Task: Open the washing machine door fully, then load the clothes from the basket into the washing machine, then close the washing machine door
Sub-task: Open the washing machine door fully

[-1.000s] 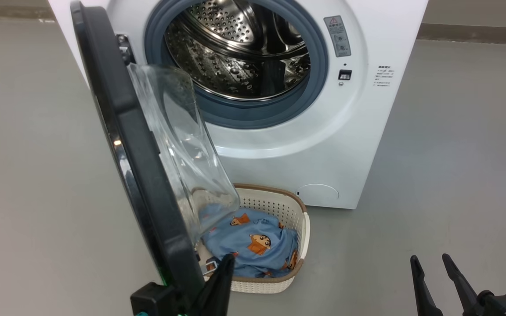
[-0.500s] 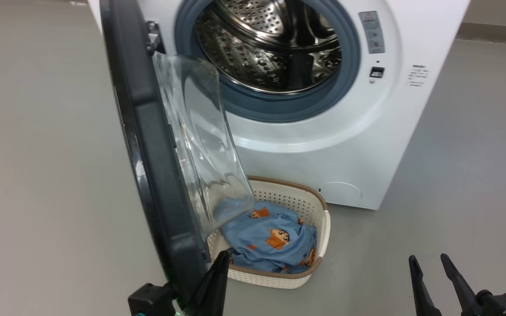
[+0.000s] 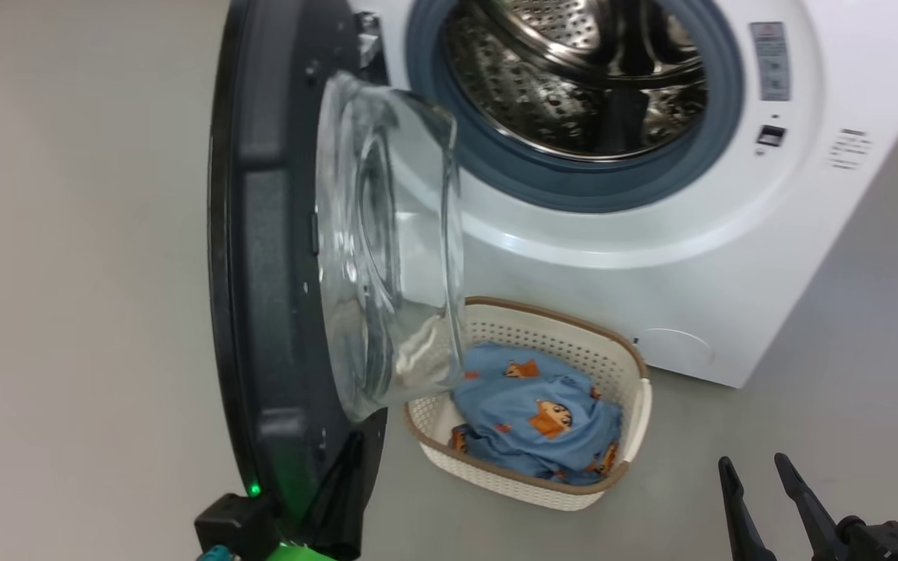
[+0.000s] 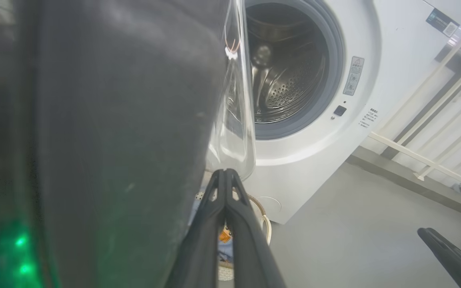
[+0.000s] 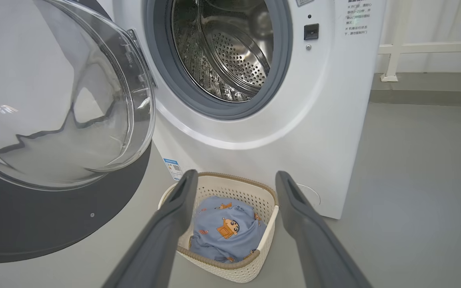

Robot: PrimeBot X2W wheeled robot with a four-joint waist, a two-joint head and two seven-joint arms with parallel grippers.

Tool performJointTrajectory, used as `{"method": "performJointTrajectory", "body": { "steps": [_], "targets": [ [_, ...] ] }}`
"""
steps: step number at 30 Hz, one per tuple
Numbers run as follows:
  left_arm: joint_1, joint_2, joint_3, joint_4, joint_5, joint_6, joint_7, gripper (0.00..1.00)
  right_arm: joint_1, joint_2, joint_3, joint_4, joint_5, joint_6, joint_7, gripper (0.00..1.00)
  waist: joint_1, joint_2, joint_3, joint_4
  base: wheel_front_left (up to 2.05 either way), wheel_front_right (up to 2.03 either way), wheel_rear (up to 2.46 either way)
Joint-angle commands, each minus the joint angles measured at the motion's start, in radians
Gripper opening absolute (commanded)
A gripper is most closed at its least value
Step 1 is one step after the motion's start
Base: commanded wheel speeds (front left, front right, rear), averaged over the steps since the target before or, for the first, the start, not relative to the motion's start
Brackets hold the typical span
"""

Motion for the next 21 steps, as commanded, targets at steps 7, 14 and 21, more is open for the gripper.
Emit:
{"method": "performJointTrajectory", "body": {
  "steps": [7,14,21],
  "targets": [
    [-0.052,0.030,0.085,0.012,-0.003,0.025,-0.034,0.00,-0.042,-0.018,0.033,-0.016,-0.018,0.003,-0.012,1.00,0.0000,0.0000,0.019,0.091,0.00,0.00,0.00],
    [-0.108,0.041,0.157,0.097,-0.023,0.024,-0.085,0.00,-0.049,-0.030,0.044,-0.013,-0.020,0.003,-0.012,1.00,0.0000,0.0000,0.036,0.128,0.00,0.00,0.00],
    [-0.208,0.050,0.243,0.239,-0.039,0.008,-0.124,0.00,-0.060,-0.050,0.060,-0.010,-0.022,0.003,-0.012,1.00,0.0000,0.0000,0.067,0.132,0.00,0.00,0.00]
  ]
}}
